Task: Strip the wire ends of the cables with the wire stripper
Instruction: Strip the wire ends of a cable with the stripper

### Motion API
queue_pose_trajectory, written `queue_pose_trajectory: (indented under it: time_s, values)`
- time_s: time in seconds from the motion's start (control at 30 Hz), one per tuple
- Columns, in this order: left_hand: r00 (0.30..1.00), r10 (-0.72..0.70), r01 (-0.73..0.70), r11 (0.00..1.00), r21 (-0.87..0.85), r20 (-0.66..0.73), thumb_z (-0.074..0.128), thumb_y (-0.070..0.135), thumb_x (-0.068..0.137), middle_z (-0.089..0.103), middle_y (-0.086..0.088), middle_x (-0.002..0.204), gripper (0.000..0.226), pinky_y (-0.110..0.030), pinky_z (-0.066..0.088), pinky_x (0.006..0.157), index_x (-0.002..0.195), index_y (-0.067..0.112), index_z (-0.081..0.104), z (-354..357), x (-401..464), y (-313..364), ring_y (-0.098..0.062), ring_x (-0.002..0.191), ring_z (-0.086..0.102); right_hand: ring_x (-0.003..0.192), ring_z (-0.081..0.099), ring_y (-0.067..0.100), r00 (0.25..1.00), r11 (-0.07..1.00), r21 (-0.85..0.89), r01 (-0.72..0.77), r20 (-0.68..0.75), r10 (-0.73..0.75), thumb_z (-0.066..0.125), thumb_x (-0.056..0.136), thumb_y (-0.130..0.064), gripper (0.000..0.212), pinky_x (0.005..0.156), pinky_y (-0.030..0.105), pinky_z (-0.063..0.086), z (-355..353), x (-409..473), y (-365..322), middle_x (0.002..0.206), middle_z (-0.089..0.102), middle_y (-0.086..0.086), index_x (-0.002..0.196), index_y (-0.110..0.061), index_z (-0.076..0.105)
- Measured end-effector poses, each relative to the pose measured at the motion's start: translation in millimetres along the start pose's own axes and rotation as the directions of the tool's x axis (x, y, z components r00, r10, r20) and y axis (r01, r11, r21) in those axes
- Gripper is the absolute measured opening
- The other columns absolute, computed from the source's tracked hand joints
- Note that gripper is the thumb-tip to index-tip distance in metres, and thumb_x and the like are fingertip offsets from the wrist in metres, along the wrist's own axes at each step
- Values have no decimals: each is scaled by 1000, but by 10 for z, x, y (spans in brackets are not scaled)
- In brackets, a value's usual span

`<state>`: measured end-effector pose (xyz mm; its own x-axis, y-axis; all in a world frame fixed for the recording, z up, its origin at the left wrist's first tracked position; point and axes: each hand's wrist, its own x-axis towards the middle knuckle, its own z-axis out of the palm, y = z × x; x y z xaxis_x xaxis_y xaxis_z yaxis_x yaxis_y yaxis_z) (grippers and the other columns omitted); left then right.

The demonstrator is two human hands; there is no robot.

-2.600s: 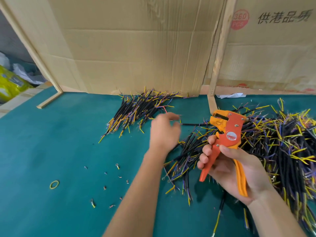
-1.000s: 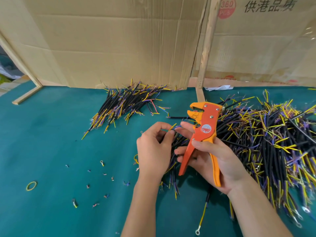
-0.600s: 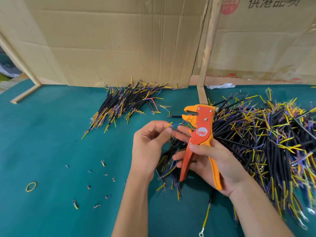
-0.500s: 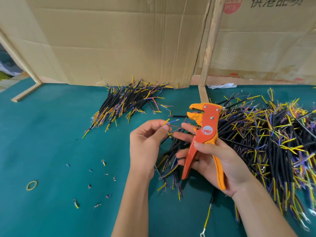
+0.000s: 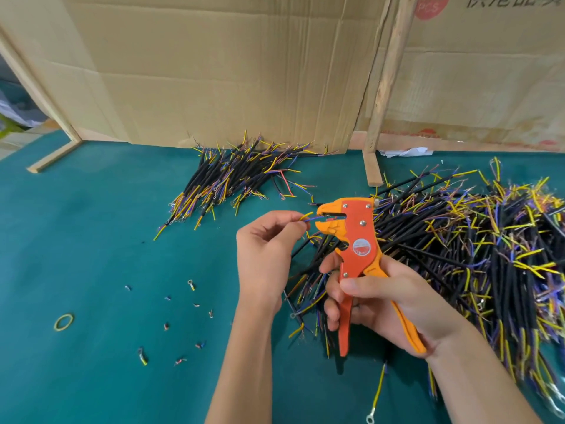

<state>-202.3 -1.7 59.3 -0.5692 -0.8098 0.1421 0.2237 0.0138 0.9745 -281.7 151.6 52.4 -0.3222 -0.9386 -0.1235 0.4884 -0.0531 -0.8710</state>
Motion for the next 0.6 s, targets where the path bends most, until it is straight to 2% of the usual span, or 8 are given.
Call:
queue_pose_trajectory:
  time_s: [0.17, 0.27, 0.37, 0.43, 0.5, 0.6]
  values:
    - [1000, 23, -24, 998, 52, 19, 70, -2, 83, 70, 2, 69, 25, -11, 43, 58, 70, 19, 75, 6, -10, -8, -3, 60, 55, 52, 48, 25, 1000, 999, 46, -6, 7, 6, 87, 78, -24, 34, 53, 37, 47, 45, 16, 34, 67, 46, 10, 83, -9, 58]
    - [999, 32, -33, 999, 30, 27, 70, -1, 84, 71, 4, 69, 24, -11, 43, 58, 73, 19, 76, -11, 5, -11, -2, 61, 56, 40, 38, 18, 996, 998, 57, 26, -85, -21, 87, 77, -32, 42, 43, 27, 40, 128, 57, 64, 58, 38, 6, 67, -13, 50]
    - [998, 45, -49, 995, 82, 50, 70, -1, 87, 75, 2, 75, 26, -13, 46, 64, 77, 22, 77, -11, 9, -44, -4, 65, 60, 33, 29, 14, 977, 998, 29, 64, -206, -57, 86, 74, -34, 50, 36, 21, 31, 171, 98, 76, 51, 30, 3, 59, -14, 43]
    - [996, 62, -68, 991, 117, 58, 69, 0, 89, 75, 1, 76, 27, -15, 49, 67, 79, 24, 76, -4, 8, -71, -6, 67, 61, 37, 38, 18, 981, 996, 57, 62, -185, -51, 87, 74, -34, 43, 39, 26, 38, 156, 93, 77, 54, 37, 6, 64, -12, 50]
    - [996, 80, -85, 986, 144, 39, 67, 1, 91, 75, -1, 77, 26, -19, 50, 68, 80, 23, 74, -8, 21, -97, -7, 67, 61, 50, 50, 25, 993, 985, 154, 76, -106, -60, 87, 75, -28, 33, 50, 37, 48, 126, 76, 64, 65, 48, 11, 82, -10, 60]
    - [996, 93, -91, 988, 123, -7, 61, 3, 95, 71, 1, 73, 21, -20, 44, 59, 85, 18, 71, -26, 49, -116, -9, 62, 53, 63, 58, 31, 991, 972, 204, 115, -94, -98, 94, 66, -22, 43, 62, 43, 55, 42, 40, 12, 75, 55, 15, 94, -8, 64]
